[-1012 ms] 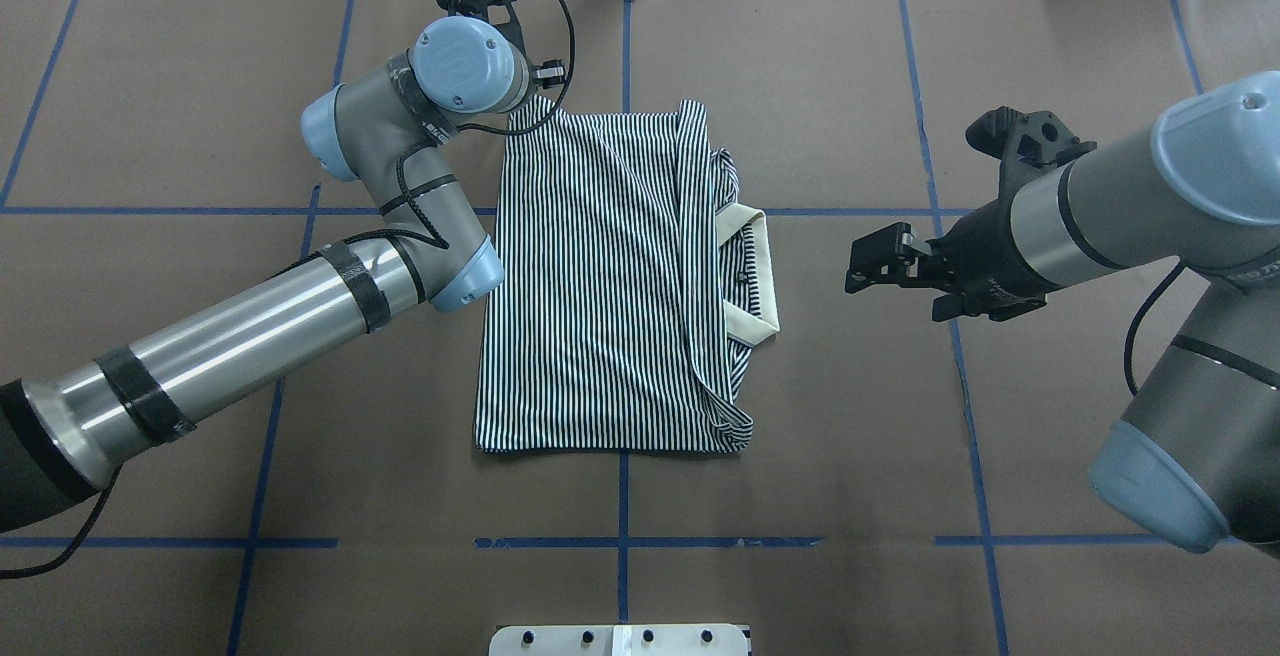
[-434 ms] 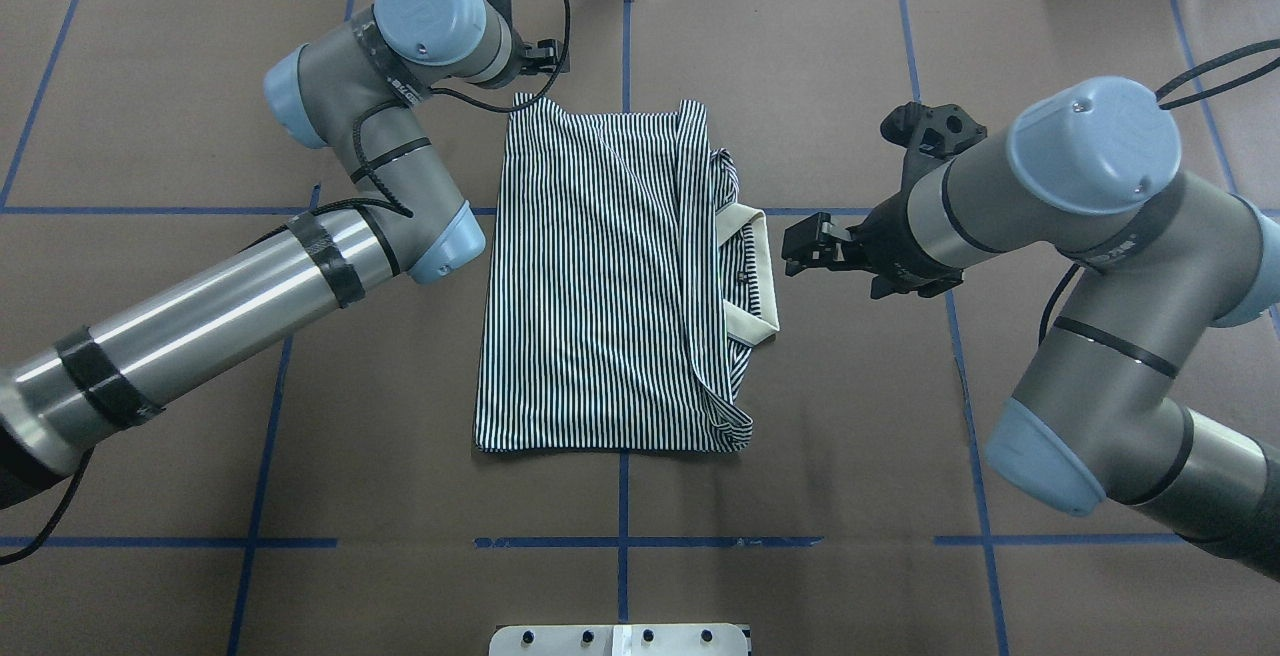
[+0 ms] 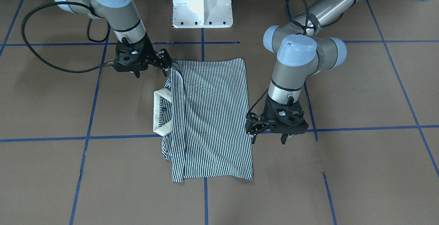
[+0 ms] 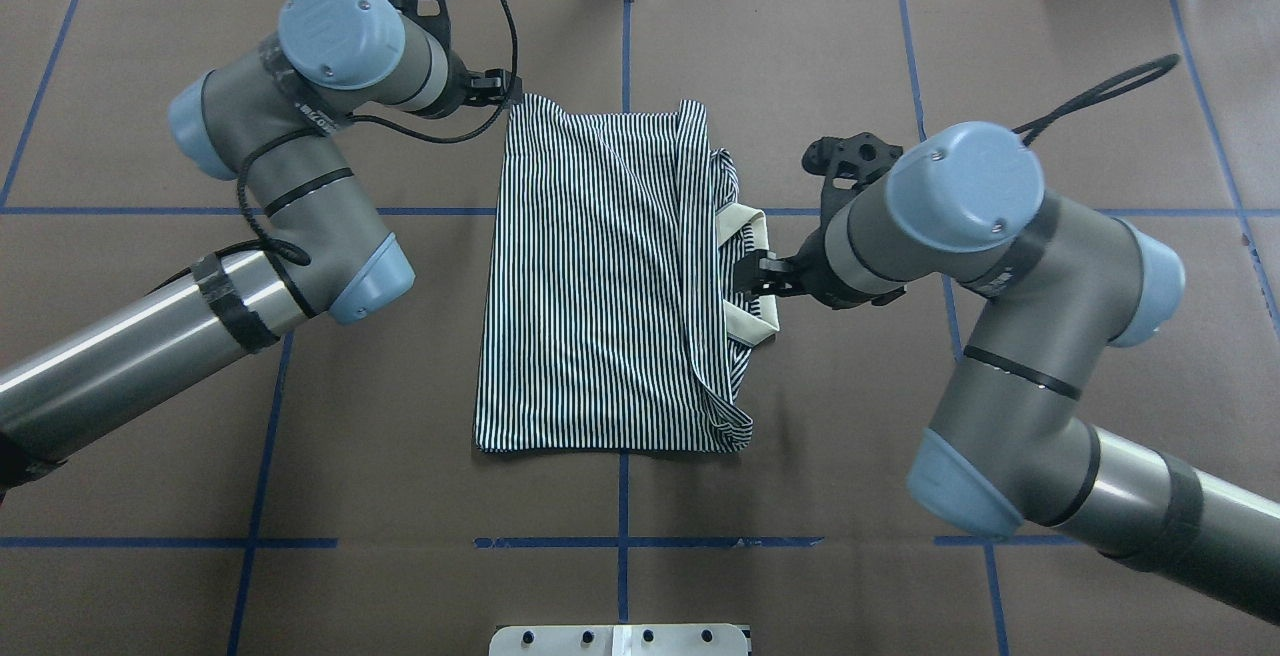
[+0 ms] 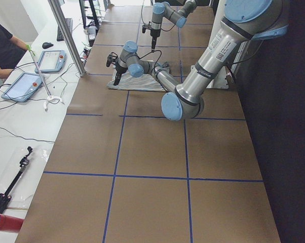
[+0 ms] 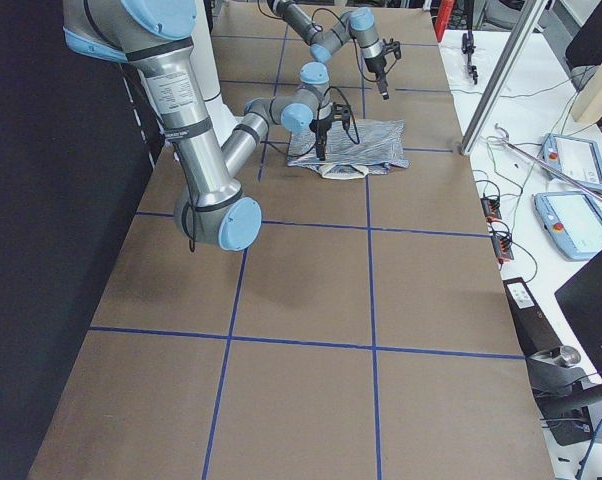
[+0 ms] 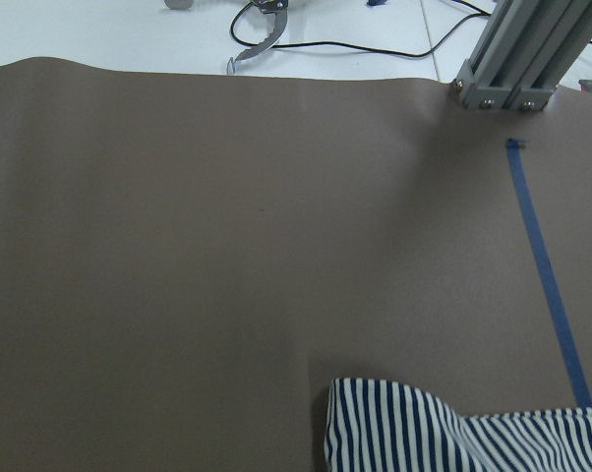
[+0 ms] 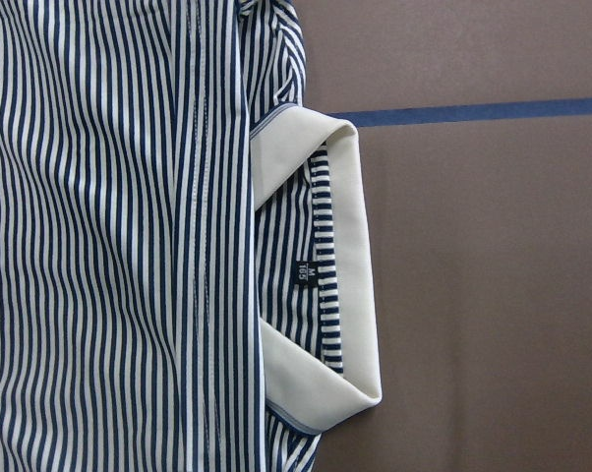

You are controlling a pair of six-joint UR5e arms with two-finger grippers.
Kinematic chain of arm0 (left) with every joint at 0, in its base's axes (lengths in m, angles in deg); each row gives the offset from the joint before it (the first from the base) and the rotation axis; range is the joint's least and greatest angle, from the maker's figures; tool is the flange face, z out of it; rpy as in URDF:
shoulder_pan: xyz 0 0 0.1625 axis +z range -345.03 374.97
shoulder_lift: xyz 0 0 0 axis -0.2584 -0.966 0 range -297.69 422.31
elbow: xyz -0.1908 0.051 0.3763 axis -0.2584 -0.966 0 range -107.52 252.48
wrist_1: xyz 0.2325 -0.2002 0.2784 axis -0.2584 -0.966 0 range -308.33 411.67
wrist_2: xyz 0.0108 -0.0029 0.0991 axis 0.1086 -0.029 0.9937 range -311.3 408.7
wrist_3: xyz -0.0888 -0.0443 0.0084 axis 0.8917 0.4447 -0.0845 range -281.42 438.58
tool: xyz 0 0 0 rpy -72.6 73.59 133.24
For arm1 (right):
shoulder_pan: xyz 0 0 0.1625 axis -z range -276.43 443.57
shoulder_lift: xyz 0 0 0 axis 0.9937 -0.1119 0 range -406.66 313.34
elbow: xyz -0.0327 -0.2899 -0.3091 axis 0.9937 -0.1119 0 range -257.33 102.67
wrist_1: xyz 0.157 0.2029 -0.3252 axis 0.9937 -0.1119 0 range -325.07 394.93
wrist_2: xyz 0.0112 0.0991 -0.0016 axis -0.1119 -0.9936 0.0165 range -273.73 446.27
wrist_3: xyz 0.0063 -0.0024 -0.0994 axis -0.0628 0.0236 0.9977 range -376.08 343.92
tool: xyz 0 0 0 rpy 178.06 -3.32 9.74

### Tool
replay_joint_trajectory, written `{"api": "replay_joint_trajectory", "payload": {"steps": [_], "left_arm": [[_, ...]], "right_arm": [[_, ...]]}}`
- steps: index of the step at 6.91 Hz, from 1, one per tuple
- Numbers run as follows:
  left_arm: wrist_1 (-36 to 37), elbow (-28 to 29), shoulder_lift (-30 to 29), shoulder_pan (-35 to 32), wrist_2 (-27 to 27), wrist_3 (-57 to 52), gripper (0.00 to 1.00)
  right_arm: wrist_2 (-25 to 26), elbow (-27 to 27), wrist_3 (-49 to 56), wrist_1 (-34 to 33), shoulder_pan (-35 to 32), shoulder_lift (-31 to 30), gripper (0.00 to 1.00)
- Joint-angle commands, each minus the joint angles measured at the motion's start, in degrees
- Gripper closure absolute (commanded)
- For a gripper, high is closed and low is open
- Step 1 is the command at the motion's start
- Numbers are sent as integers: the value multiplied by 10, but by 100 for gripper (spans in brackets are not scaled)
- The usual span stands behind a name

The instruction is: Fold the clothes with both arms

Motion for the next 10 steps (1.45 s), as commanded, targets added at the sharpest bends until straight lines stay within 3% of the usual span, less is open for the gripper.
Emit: {"api": "replay_joint_trajectory", "payload": {"steps": [1, 3, 6, 10], "left_arm": [[104, -148, 51, 3, -24, -4, 0], [120, -178, 61, 3, -44, -2, 0], [120, -178, 61, 4, -46, 3, 0], [116, -176, 61, 5, -46, 3, 0]], "right_arm": [[55, -78, 22, -57, 68, 73, 0], [61, -133, 51, -58, 94, 98, 0], [54, -124, 115, -106, 94, 100, 0], [54, -127, 117, -109, 95, 83, 0]]}}
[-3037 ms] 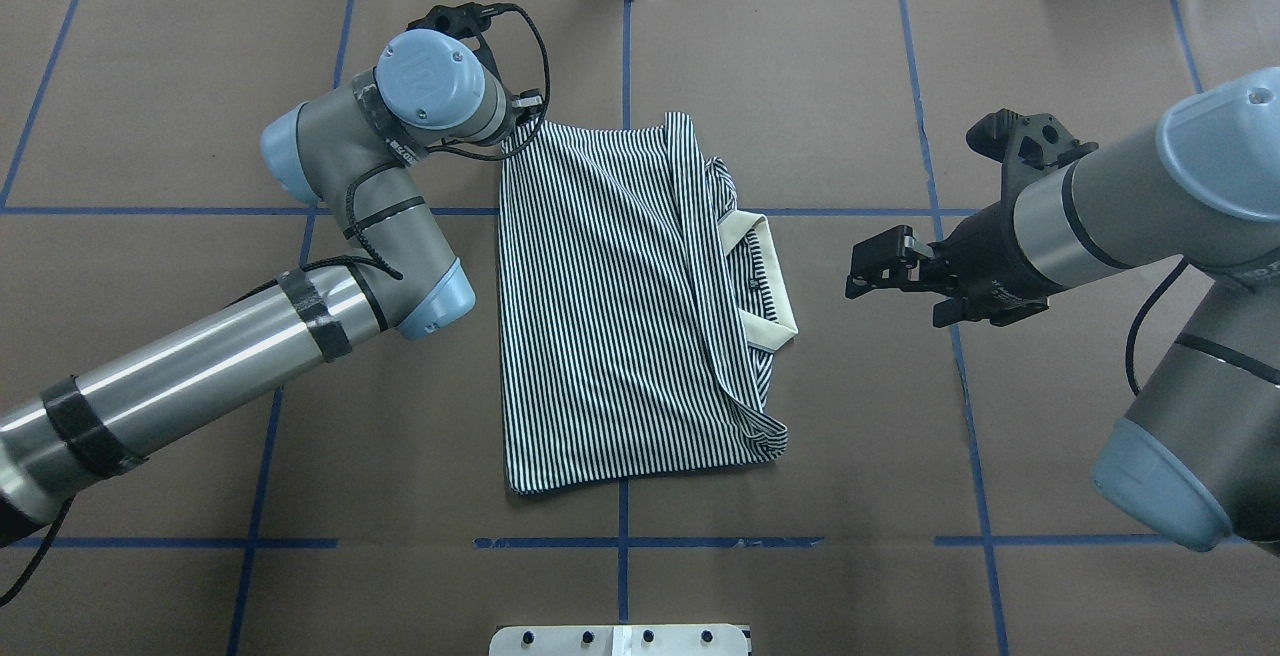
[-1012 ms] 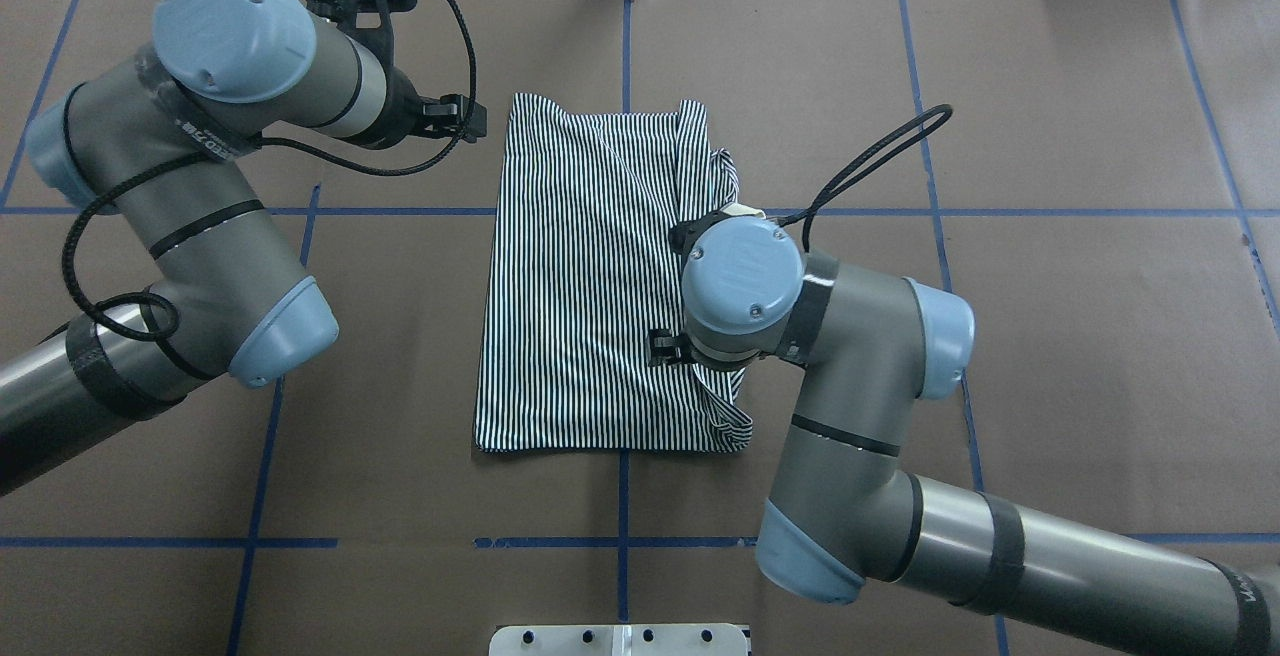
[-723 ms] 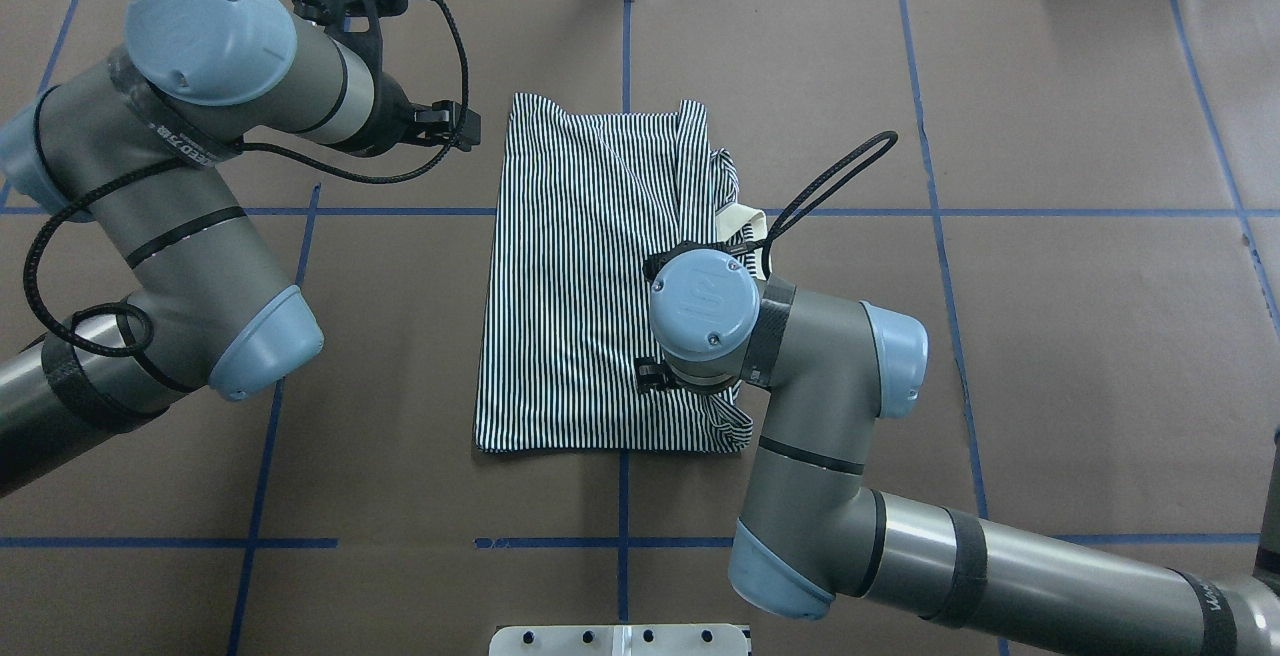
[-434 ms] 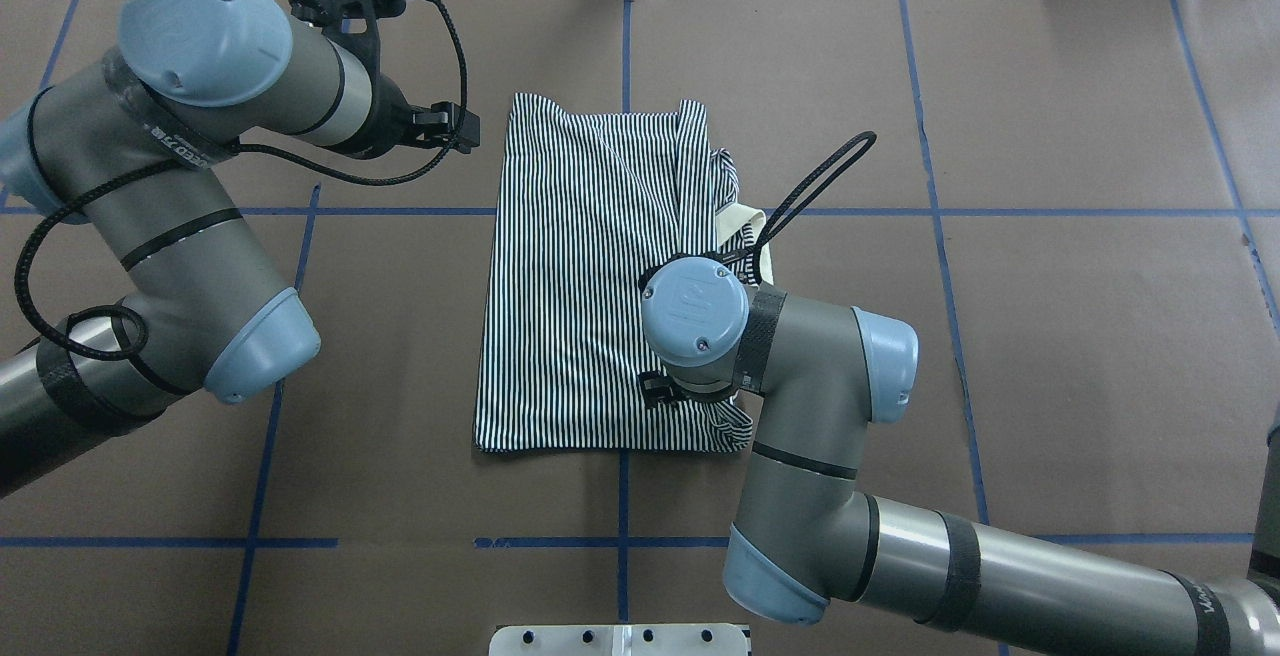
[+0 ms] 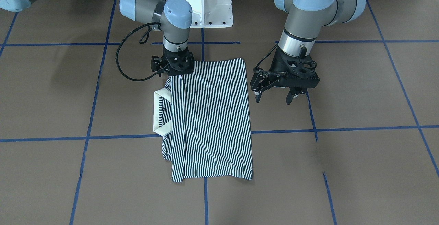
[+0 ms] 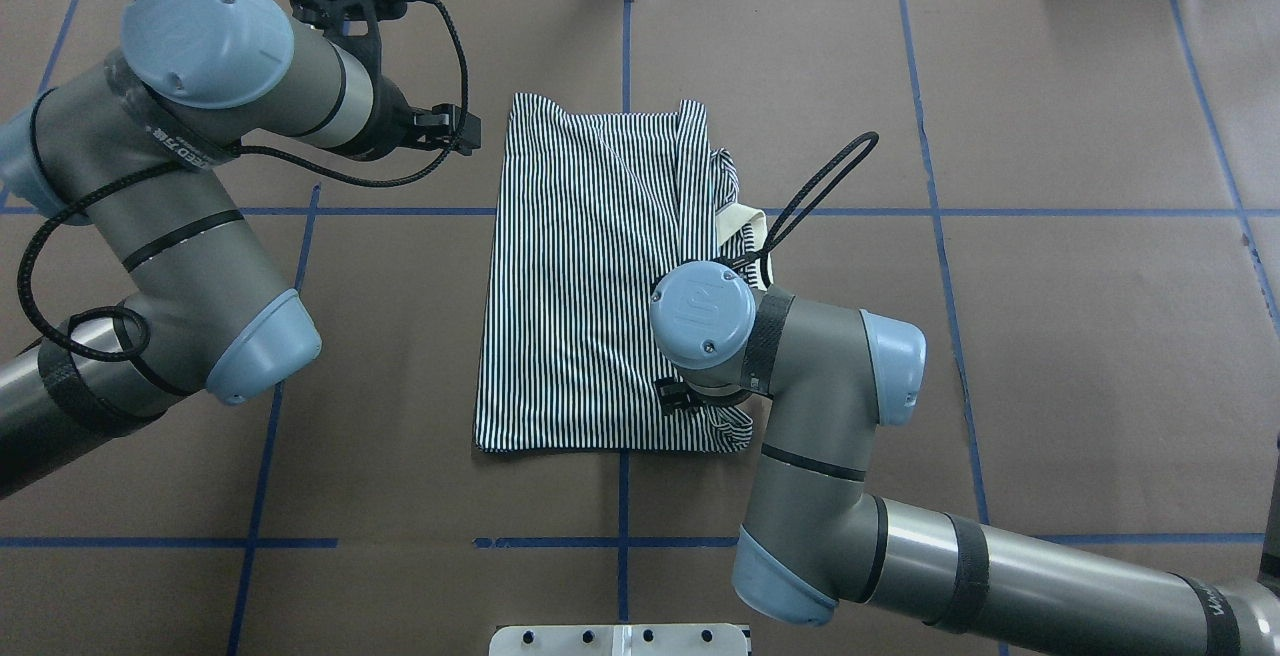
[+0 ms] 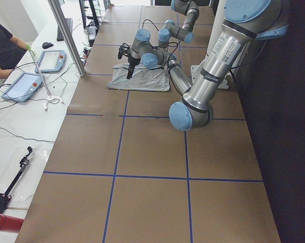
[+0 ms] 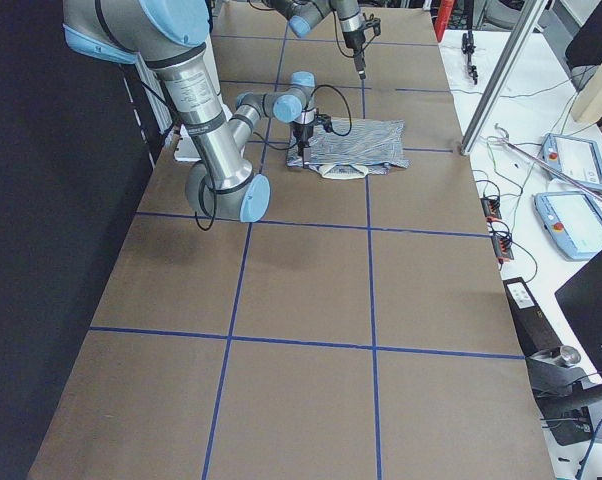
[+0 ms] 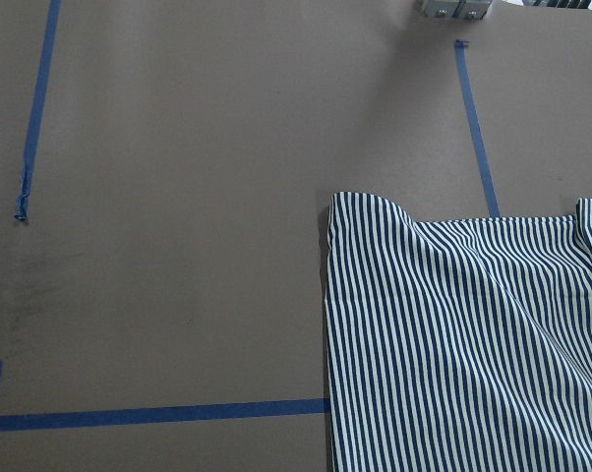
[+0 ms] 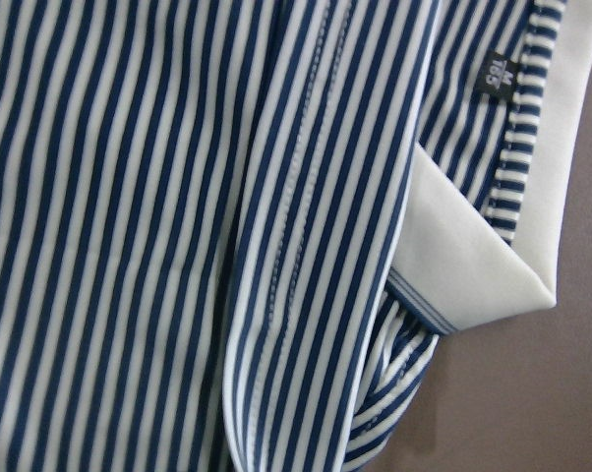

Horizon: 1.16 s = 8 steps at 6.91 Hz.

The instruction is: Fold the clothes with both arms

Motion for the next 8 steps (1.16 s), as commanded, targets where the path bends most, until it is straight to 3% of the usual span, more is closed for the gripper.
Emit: {"api": "replay_joint_trajectory", "payload": {"steps": [1, 5, 7, 8], "left_arm": [[-3, 2, -1, 2, 0, 1, 0], [-3, -1, -4, 8, 0, 17, 0], [-4, -2, -7, 13, 0, 31, 0], [-4, -2, -7, 13, 0, 31, 0]], "right_arm": [[0, -2, 4, -1, 0, -4, 0], [-3, 11, 39, -13, -29, -33, 0], [2, 86, 87, -11, -51, -127, 0], [-4, 110, 102, -8, -71, -138, 0]]}}
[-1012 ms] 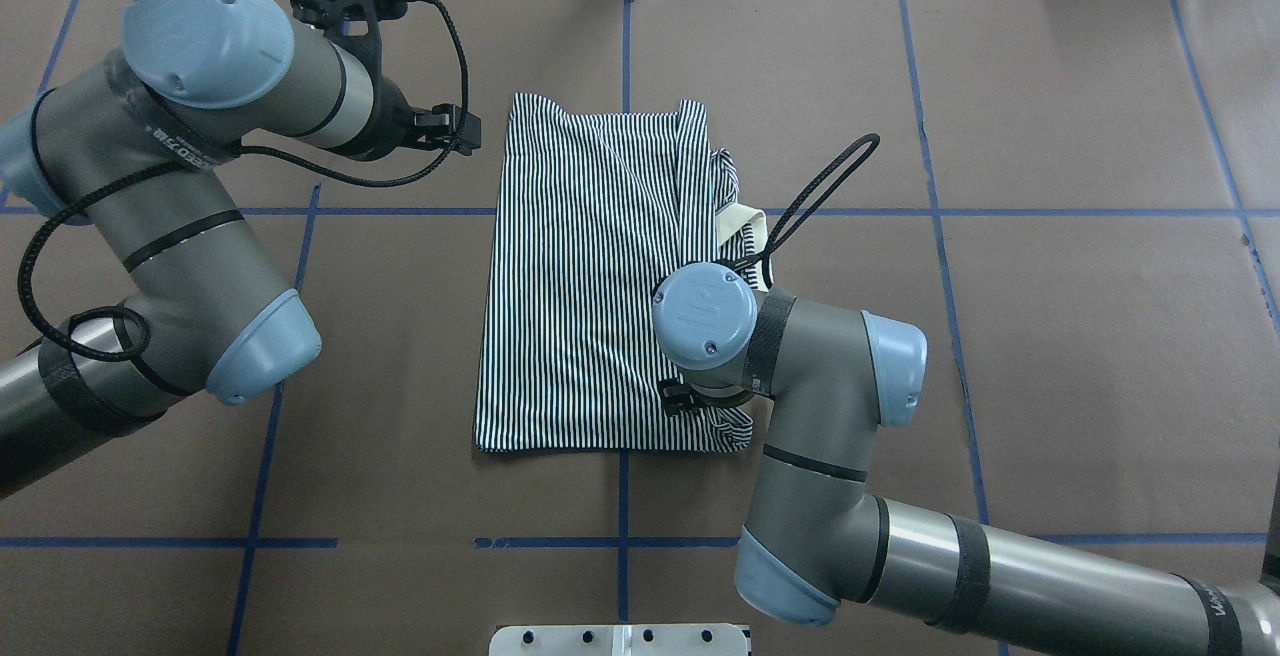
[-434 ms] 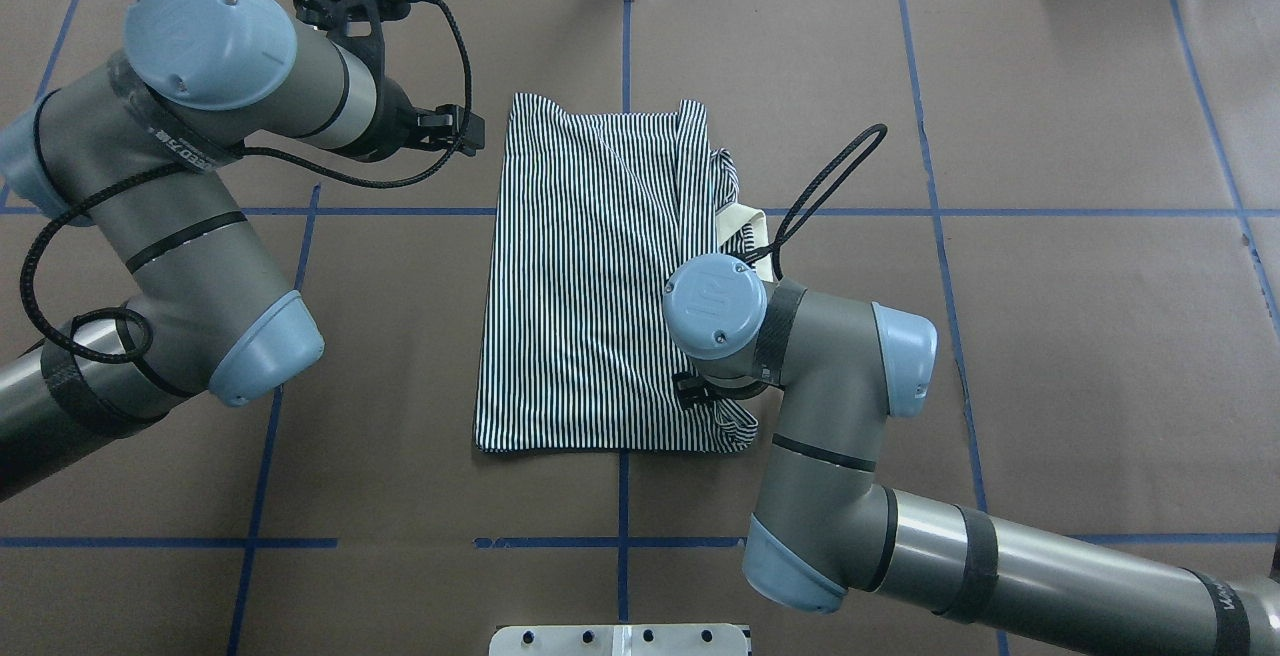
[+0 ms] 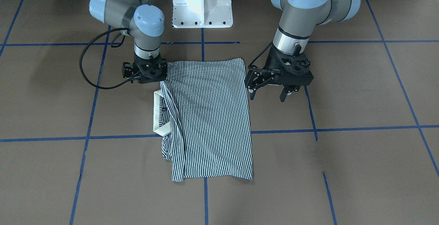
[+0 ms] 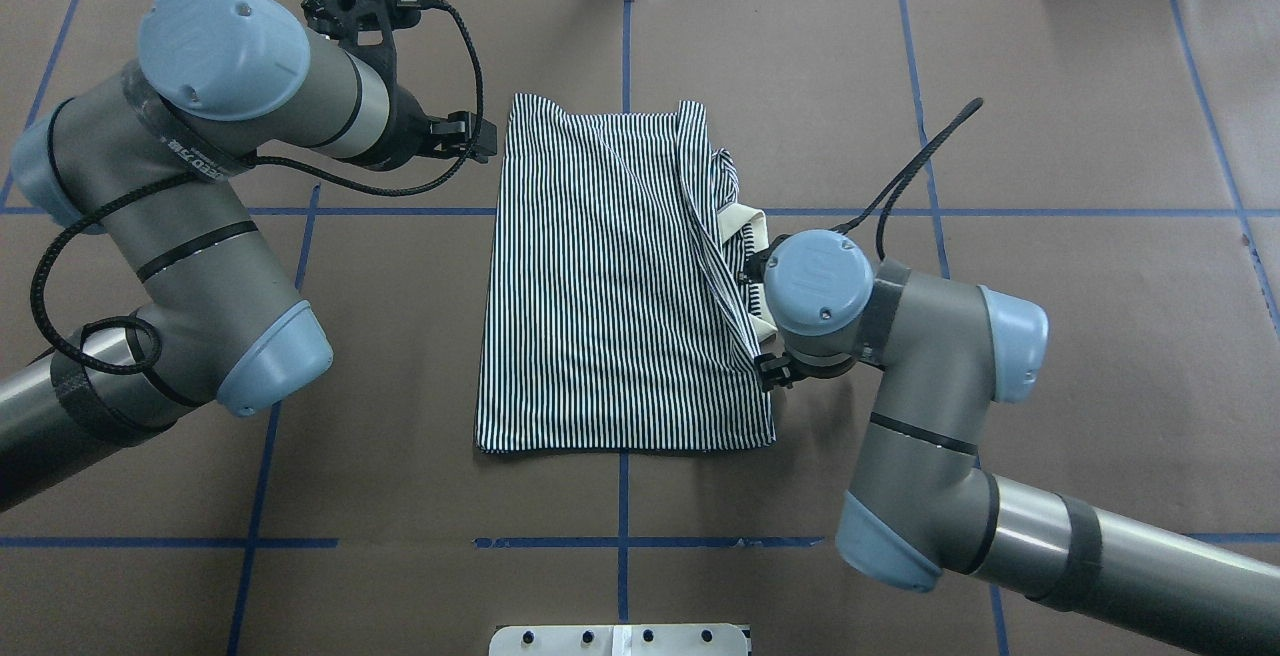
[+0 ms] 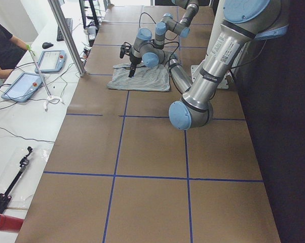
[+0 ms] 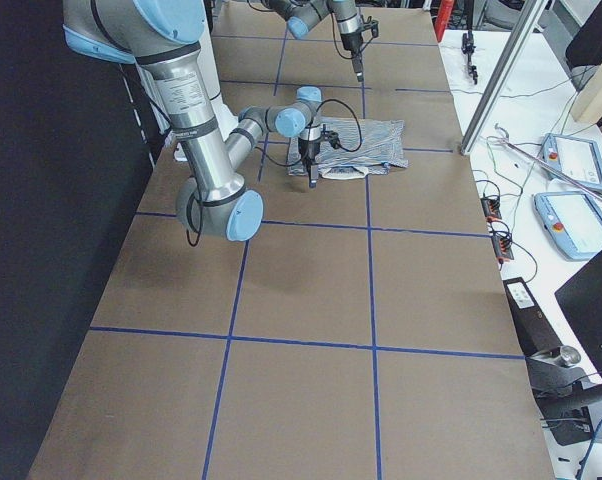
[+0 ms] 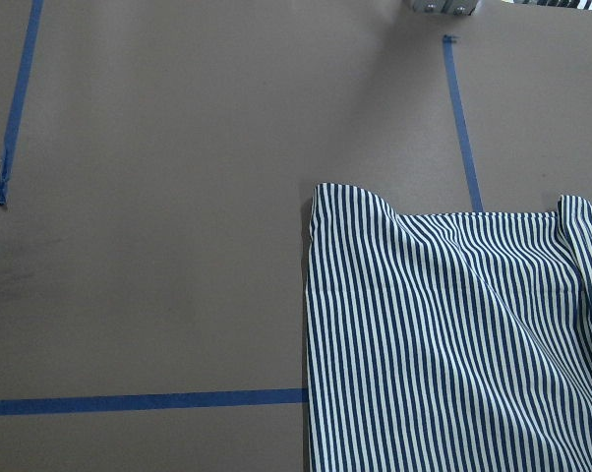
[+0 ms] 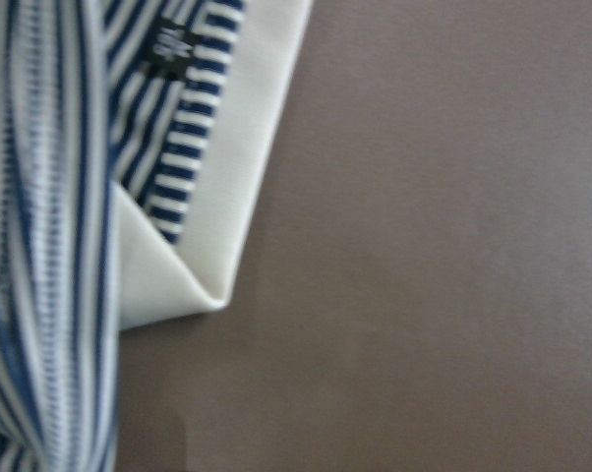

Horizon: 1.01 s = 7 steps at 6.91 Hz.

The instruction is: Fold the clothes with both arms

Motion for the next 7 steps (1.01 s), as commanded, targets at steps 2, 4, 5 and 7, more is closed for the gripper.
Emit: {"api": "replay_joint_trajectory", "payload": {"steps": [2, 4, 5, 7], "left_arm": [[1, -2, -2, 1, 0, 2, 0], [2, -3, -2, 1, -3, -2, 0], [2, -4, 1, 0, -8, -3, 0], [1, -3, 2, 0, -9, -4, 0]], "right_arm": [[0, 7, 29, 3, -37, 33, 0], [2, -168, 20, 39, -46, 183, 0], [2, -224, 14, 79, -46, 212, 0], [0, -227, 16, 73, -46, 209, 0]]}}
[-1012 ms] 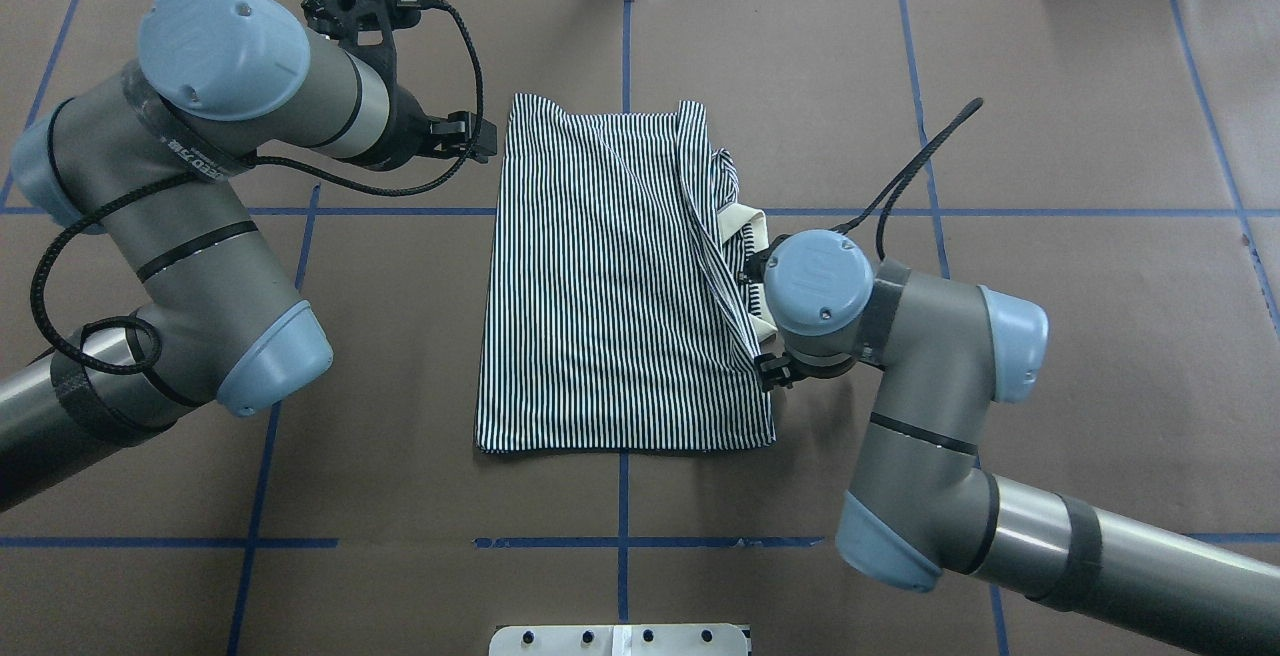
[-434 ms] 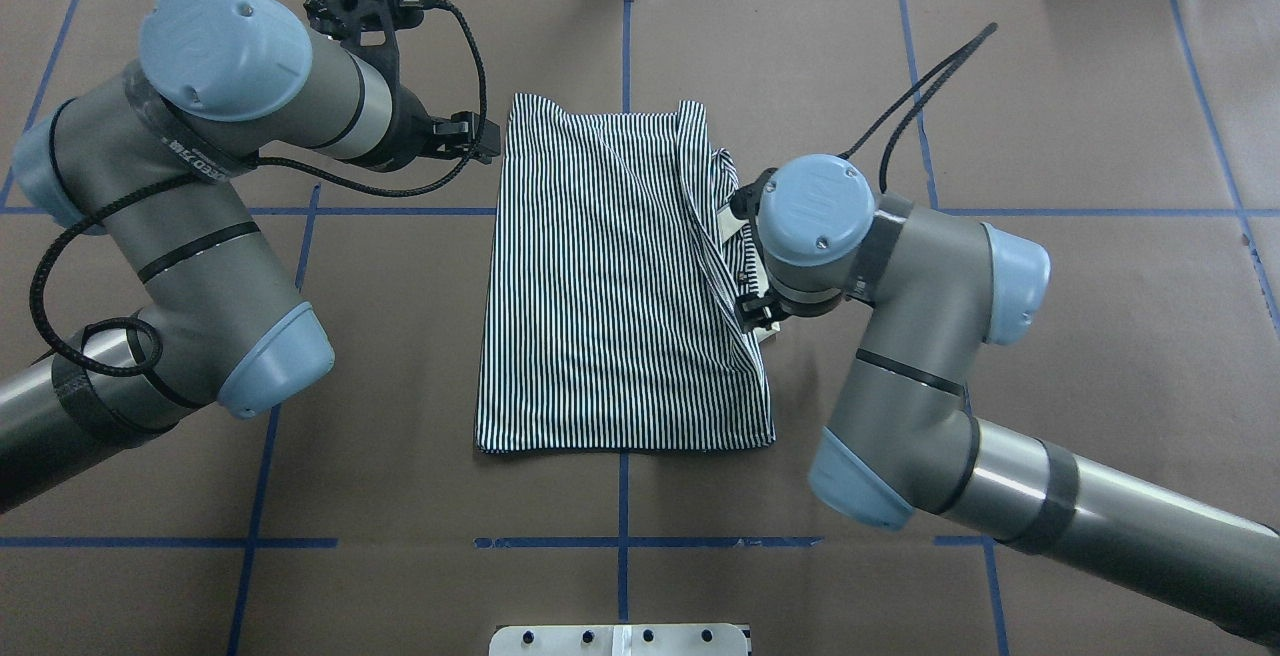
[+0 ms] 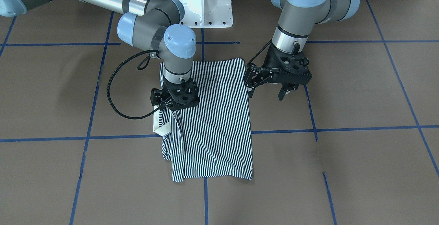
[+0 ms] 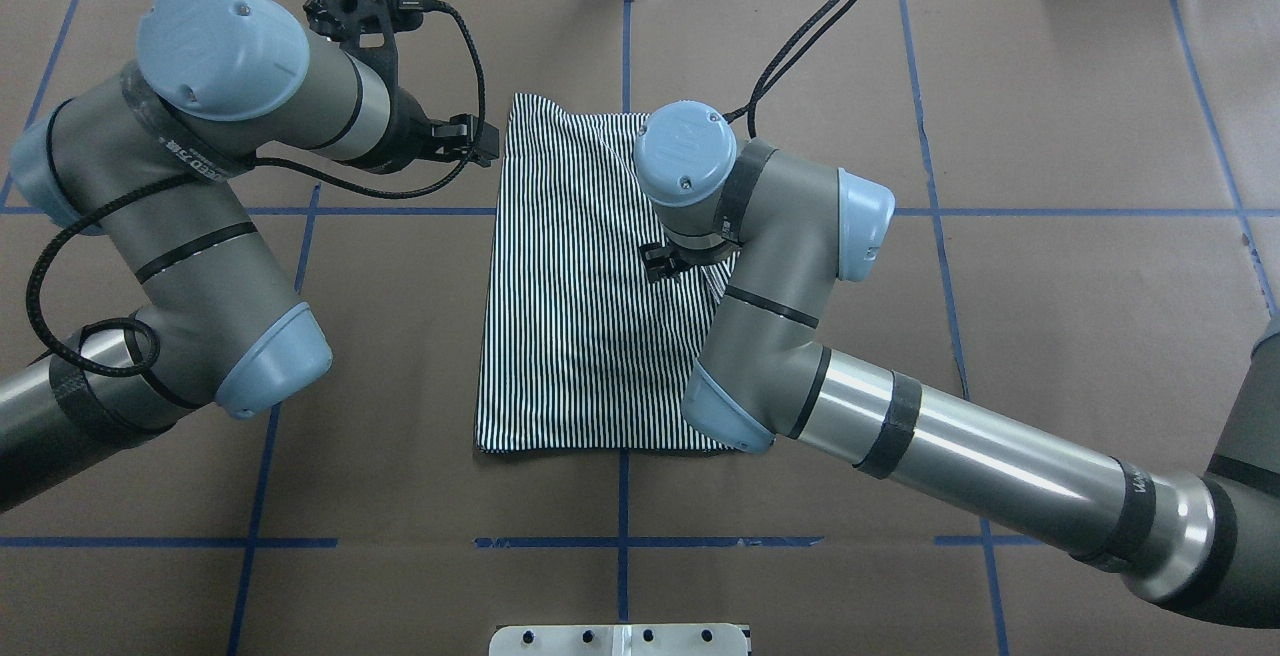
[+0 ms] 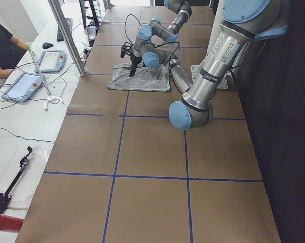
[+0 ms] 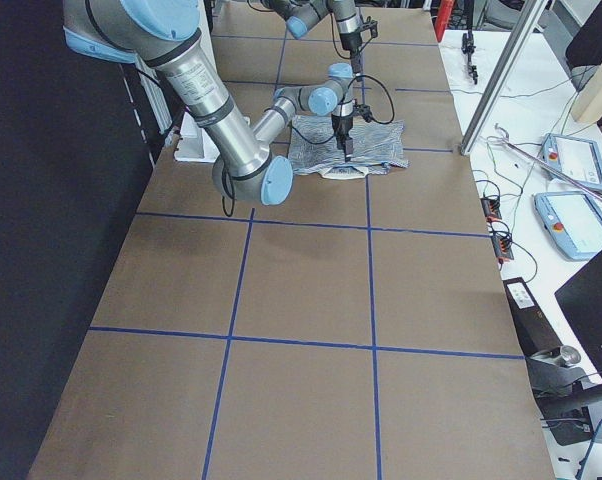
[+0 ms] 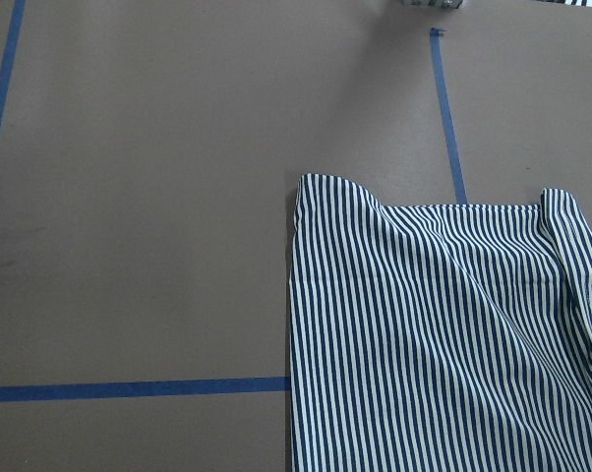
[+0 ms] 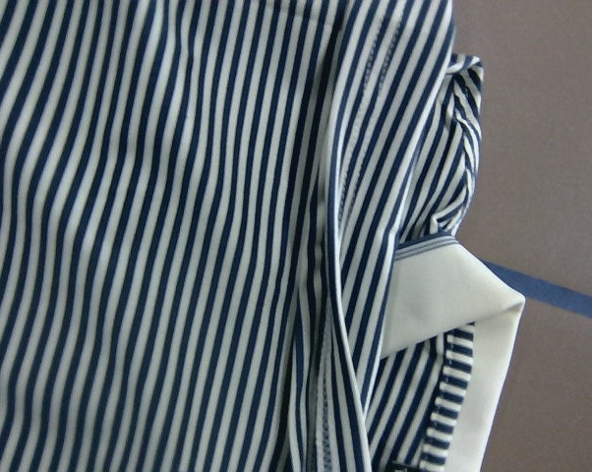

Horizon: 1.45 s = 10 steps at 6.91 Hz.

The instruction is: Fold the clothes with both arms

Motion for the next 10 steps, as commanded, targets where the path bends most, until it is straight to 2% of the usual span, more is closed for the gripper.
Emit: {"api": "replay_joint_trajectory", "payload": {"steps": [1, 3, 6, 7, 9, 10], "left_arm": [[1, 0, -1, 0, -1, 0, 0], [0, 0, 1, 0, -1, 0, 0], [0, 0, -1, 0, 0, 0, 0], [0, 0, -3, 0, 0, 1, 0], [0, -1, -4, 1, 0, 3, 0], [0, -1, -4, 0, 0, 3, 0]], "right_arm": [[-2, -11, 5, -13, 0, -1, 0], [-16, 1, 7, -52, 0, -12, 0], [-18, 4, 7, -63, -3, -23, 0], [-26, 22, 20, -72, -16, -36, 0], [-25, 86, 62, -70, -37, -126, 0], [-28, 102, 70, -70, -53, -141, 0]]}}
